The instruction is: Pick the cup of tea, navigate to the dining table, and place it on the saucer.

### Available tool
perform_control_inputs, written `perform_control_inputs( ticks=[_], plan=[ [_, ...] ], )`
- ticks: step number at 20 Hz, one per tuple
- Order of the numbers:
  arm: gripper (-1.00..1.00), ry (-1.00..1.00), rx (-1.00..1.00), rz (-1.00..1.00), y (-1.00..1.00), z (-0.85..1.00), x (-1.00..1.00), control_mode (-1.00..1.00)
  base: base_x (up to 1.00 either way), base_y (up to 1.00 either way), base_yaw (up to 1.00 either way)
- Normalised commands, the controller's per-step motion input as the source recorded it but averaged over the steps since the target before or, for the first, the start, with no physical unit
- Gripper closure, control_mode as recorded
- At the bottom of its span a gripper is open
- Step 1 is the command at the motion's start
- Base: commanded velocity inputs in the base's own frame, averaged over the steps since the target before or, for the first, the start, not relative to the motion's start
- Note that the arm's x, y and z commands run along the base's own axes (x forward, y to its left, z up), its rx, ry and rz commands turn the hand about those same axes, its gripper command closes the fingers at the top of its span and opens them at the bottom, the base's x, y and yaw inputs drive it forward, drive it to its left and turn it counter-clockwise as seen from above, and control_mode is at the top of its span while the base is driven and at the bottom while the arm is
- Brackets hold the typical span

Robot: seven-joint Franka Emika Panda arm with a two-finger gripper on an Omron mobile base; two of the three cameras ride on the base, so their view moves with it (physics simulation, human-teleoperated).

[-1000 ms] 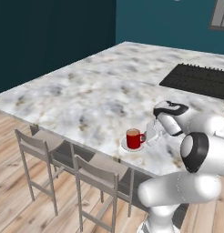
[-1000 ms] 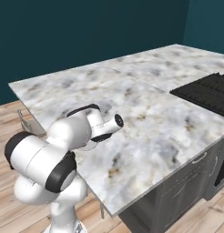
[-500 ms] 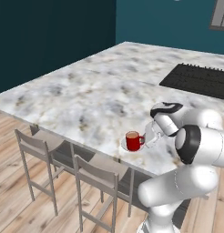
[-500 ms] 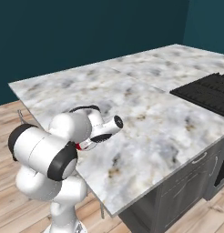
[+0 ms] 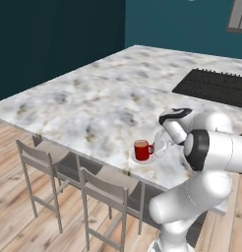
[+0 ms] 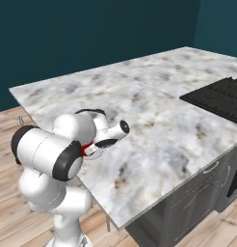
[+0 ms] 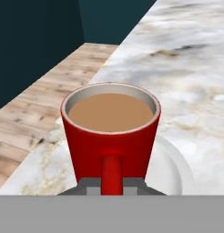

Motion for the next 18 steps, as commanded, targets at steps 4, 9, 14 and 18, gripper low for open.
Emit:
perform_control_inputs(
  ticks=[4, 9, 14, 18],
  plan=[
    [1.0, 0.0, -0.02, 0.0, 0.0, -0.13, 0.34, -1.0, 0.0, 0.0, 0.0],
    [1.0, 0.0, -0.03, 0.0, 0.0, -0.24, 0.29, -1.0, 0.0, 0.0, 0.0],
    [1.0, -0.04, -0.02, 0.0, 0.0, -0.36, 0.01, -1.0, 0.0, 0.0, 0.0],
    [1.0, -0.07, -0.01, 0.0, 0.0, -0.19, 0.0, -1.0, 0.0, 0.0, 0.0]
  ],
)
